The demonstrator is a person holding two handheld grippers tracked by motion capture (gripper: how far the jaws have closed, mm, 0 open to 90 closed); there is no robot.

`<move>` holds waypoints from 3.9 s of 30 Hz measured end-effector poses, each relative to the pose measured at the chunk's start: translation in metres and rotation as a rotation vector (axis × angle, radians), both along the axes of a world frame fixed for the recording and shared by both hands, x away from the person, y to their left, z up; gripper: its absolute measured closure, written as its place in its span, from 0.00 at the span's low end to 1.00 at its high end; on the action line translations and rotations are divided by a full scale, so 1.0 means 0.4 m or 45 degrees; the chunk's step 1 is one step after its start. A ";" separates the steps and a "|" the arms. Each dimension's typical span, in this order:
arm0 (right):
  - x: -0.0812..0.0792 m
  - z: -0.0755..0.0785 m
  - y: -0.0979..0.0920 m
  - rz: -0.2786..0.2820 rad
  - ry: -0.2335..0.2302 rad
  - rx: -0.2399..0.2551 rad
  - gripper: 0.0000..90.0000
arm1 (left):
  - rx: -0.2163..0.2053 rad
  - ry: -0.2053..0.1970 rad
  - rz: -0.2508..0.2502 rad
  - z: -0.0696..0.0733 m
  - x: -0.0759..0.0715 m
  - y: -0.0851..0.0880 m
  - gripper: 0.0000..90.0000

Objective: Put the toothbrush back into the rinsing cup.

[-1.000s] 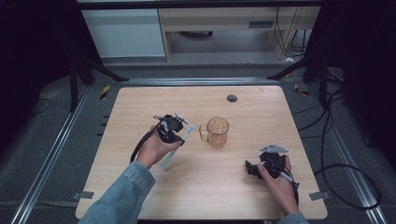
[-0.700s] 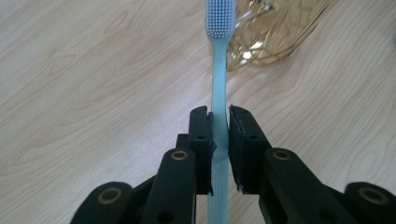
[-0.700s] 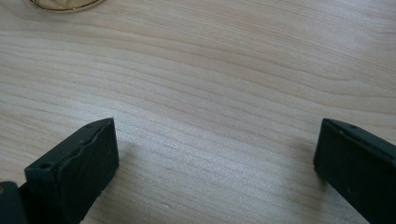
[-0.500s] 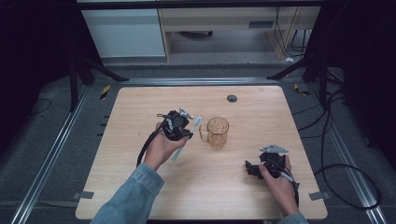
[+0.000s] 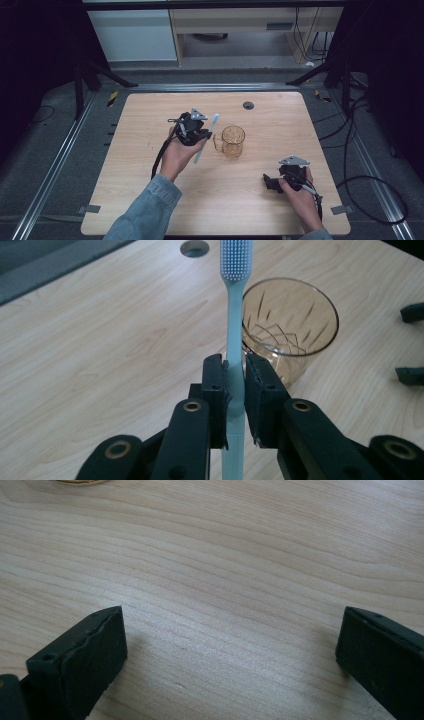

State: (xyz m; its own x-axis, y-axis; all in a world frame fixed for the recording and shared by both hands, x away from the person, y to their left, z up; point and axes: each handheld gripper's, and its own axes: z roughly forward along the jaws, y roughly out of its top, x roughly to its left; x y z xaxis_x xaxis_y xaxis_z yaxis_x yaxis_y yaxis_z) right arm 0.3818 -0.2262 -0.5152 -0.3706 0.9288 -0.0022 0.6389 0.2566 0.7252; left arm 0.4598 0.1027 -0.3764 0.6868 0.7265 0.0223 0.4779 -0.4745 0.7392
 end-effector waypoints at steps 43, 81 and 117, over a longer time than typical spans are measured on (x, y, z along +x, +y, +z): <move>-0.002 0.000 0.001 0.047 -0.001 -0.005 0.00 | -0.371 -0.495 0.165 0.044 -0.057 -0.040 0.88; -0.004 0.000 0.004 0.084 -0.001 -0.003 0.00 | -0.580 -0.680 0.190 -0.035 -0.042 -0.054 0.88; -0.004 0.000 0.004 0.105 -0.003 -0.006 0.00 | -0.578 -0.664 0.227 -0.142 -0.041 -0.051 0.88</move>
